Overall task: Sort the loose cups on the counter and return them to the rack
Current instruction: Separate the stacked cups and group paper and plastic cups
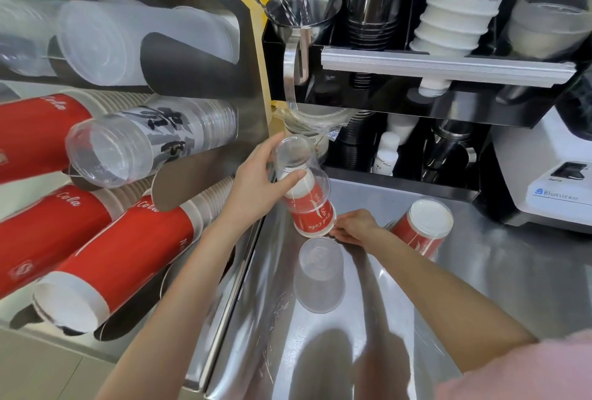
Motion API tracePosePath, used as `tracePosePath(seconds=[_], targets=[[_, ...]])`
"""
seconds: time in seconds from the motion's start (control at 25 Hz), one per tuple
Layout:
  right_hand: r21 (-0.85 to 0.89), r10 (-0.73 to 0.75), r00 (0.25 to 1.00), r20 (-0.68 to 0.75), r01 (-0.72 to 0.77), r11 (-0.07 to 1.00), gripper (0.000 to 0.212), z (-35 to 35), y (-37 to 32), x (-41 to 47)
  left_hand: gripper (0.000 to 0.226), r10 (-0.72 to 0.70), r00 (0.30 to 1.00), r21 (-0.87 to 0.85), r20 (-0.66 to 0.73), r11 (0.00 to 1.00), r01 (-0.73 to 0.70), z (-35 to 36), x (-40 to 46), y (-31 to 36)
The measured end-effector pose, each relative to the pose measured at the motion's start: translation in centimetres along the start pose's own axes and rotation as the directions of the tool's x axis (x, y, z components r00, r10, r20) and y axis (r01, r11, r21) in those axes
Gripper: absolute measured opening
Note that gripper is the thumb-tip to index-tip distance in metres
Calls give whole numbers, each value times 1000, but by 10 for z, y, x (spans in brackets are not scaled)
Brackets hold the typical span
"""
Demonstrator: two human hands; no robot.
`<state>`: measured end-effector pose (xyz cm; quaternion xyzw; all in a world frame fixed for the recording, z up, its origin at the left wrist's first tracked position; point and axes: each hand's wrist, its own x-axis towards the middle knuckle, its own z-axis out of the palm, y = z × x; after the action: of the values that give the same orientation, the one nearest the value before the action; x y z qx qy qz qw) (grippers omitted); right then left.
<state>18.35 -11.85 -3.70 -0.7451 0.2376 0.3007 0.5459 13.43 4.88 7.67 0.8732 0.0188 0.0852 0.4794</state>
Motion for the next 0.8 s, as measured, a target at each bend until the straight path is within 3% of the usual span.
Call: tracePosePath(seconds=[0.28, 0.44, 0.56, 0.64, 0.72, 0.8], targets=[[-325, -83, 992, -95, 48, 945, 17, -2, 4, 4, 60, 8, 999, 7, 35, 1000, -8, 7, -2, 0], [-499, -289, 957, -31, 236, 834, 29, -14, -2, -18, 61, 20, 999, 8, 49, 1000, -20, 8, -2, 4], [-441, -529, 848, 18, 482, 757, 45, -27, -14, -52, 62, 51, 998, 26, 37, 998, -52, 7, -4, 10], [-430, -680, 731, 58, 634, 643, 56, -35, -22, -78, 63, 75, 997, 22, 29, 997, -75, 7, -6, 16], [-466, -785, 610, 106, 728, 503, 63, -38, -29, -99, 63, 101, 994, 20, 34, 995, -102, 7, -9, 23], [-465, -839, 532, 116, 775, 427, 67, -36, -35, -111, 61, 135, 990, 8, 36, 991, -136, 8, -14, 31]])
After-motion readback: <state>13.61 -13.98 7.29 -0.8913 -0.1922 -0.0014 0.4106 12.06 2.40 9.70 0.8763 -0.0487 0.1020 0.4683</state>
